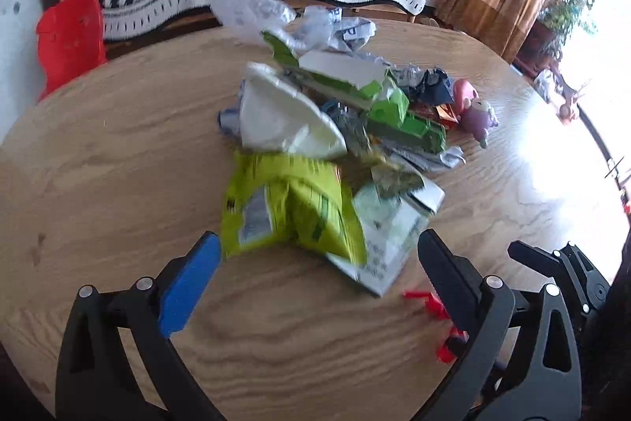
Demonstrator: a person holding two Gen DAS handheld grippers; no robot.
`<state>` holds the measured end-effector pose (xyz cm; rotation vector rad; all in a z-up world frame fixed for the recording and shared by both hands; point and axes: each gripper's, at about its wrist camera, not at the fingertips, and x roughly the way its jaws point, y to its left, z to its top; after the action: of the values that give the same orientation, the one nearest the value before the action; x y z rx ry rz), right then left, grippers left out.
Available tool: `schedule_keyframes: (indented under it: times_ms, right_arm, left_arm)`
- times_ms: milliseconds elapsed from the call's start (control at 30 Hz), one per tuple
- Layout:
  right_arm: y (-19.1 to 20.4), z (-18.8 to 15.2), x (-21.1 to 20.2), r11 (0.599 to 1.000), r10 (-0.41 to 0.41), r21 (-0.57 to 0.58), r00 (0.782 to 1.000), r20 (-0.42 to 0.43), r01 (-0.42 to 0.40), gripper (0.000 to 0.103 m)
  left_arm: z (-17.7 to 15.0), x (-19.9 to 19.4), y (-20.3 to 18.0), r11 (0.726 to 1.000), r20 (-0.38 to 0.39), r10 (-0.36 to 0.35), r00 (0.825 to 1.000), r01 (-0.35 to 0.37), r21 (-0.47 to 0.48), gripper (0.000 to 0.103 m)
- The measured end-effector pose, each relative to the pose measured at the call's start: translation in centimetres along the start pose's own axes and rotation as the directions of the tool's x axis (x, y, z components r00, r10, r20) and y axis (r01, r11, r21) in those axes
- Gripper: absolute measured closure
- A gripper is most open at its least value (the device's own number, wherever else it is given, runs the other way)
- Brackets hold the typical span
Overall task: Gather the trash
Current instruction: 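Grasp the yellow-green snack bag with the left tool while the right grasps the red strip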
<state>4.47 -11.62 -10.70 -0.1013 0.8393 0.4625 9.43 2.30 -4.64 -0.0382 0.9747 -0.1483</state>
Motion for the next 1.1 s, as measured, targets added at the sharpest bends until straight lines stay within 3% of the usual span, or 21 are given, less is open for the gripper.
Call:
schedule_keyframes:
  times_ms: [200,267,300,333,367,400,433,467,500,533,667,867,1100]
  right_arm:
    - [1.0,0.1,2.3,0.996,-0.068,-0.057,0.998,-0.011,0.067,0.006]
    - [0.9,0.0,2.4,0.996,-0.076,-0.044,0.997,-0.008,0.076,0.009]
    - [0.8,0.0,2.3,0.996,-0.082,-0.040,0.997,0.006,0.082,0.015]
    - [0.6,0.0,2.3,0.996,-0.086,-0.035,0.996,0.012,0.087,0.017]
    - [0.5,-0.1,2.2,0.995,-0.093,-0.026,0.995,0.023,0.094,0.026]
    - [0.4,-0.1,2.1,0.995,-0.096,-0.024,0.995,0.030,0.097,0.040]
    - [0.4,-0.1,2.0,0.995,-0.094,-0.024,0.995,0.036,0.095,0.048]
    - [0.4,-0.1,1.9,0.996,-0.088,-0.026,0.995,0.038,0.089,0.064]
    - [0.4,-0.1,1.9,0.996,-0.079,-0.026,0.996,0.039,0.080,0.075]
    - [0.2,0.0,1.9,0.997,-0.078,-0.021,0.996,0.038,0.079,0.089]
    - [0.0,0.0,1.7,0.997,-0.071,-0.012,0.997,0.040,0.072,0.090]
    - [-0.8,0.6,0.4,0.997,-0.066,0.039,0.994,0.082,0.063,0.093]
    - [-1.3,0.4,0.2,0.997,-0.030,0.075,0.998,0.061,0.025,0.093]
  left_arm:
    - [1.1,2.4,0.8,0.994,-0.044,0.105,0.994,-0.104,0.011,0.006]
    - [1.0,2.9,1.2,0.997,-0.056,0.073,0.996,-0.074,-0.004,0.006]
    - [0.8,3.2,1.4,0.999,-0.061,0.034,0.998,-0.035,-0.012,0.012]
    - [0.5,3.5,1.6,1.000,-0.073,0.010,0.997,-0.012,-0.017,0.024]
    - [0.3,3.4,1.9,0.999,-0.078,-0.016,0.997,0.013,-0.033,0.033]
    - [0.3,3.2,2.1,0.999,-0.073,-0.016,0.997,0.013,-0.049,0.036]
    - [0.2,2.9,2.1,0.998,-0.069,-0.019,0.997,0.015,-0.053,0.038]
    - [0.2,2.6,2.0,0.999,-0.060,-0.022,0.998,0.019,-0.046,0.044]
    - [0.1,2.2,1.9,0.999,-0.044,-0.021,0.999,0.020,-0.035,0.050]
    - [0.1,1.9,1.9,0.999,-0.037,-0.019,0.999,0.018,-0.034,0.051]
    - [-0.1,1.0,2.1,0.998,-0.018,-0.044,0.999,0.043,-0.047,0.053]
    - [-0.4,-1.0,3.0,0.998,0.040,-0.020,0.999,0.022,-0.061,0.054]
    - [-0.6,-1.5,3.2,0.998,0.050,-0.024,0.998,0.027,-0.064,0.054]
